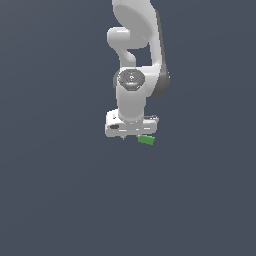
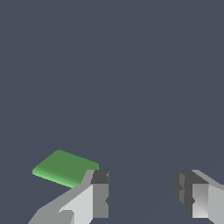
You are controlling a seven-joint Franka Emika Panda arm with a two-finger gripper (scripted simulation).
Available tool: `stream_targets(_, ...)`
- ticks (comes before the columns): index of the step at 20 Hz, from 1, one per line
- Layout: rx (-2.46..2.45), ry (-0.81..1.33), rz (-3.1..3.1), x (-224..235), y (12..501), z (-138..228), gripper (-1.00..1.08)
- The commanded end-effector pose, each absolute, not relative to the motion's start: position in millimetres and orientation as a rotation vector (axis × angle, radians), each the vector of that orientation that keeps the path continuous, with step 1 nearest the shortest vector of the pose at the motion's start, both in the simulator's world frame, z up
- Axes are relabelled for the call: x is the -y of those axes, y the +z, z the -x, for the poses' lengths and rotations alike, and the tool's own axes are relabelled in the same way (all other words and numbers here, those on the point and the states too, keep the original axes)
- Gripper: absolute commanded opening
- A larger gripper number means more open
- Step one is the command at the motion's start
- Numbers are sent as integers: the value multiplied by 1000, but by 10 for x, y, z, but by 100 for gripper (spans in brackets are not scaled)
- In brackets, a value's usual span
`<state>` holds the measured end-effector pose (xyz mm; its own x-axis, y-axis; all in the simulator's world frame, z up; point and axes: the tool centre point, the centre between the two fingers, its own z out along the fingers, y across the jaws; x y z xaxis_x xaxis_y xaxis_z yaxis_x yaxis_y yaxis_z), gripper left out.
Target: Pick up the object and move it to a goal position.
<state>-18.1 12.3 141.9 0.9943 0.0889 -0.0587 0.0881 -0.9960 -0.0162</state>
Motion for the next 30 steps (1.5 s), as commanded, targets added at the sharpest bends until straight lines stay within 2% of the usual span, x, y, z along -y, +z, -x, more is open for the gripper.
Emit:
stream_targets(1,200,90,3111,-146,1389,195,28)
stream_targets(30,1183,-56,2739,-563,984,465,28)
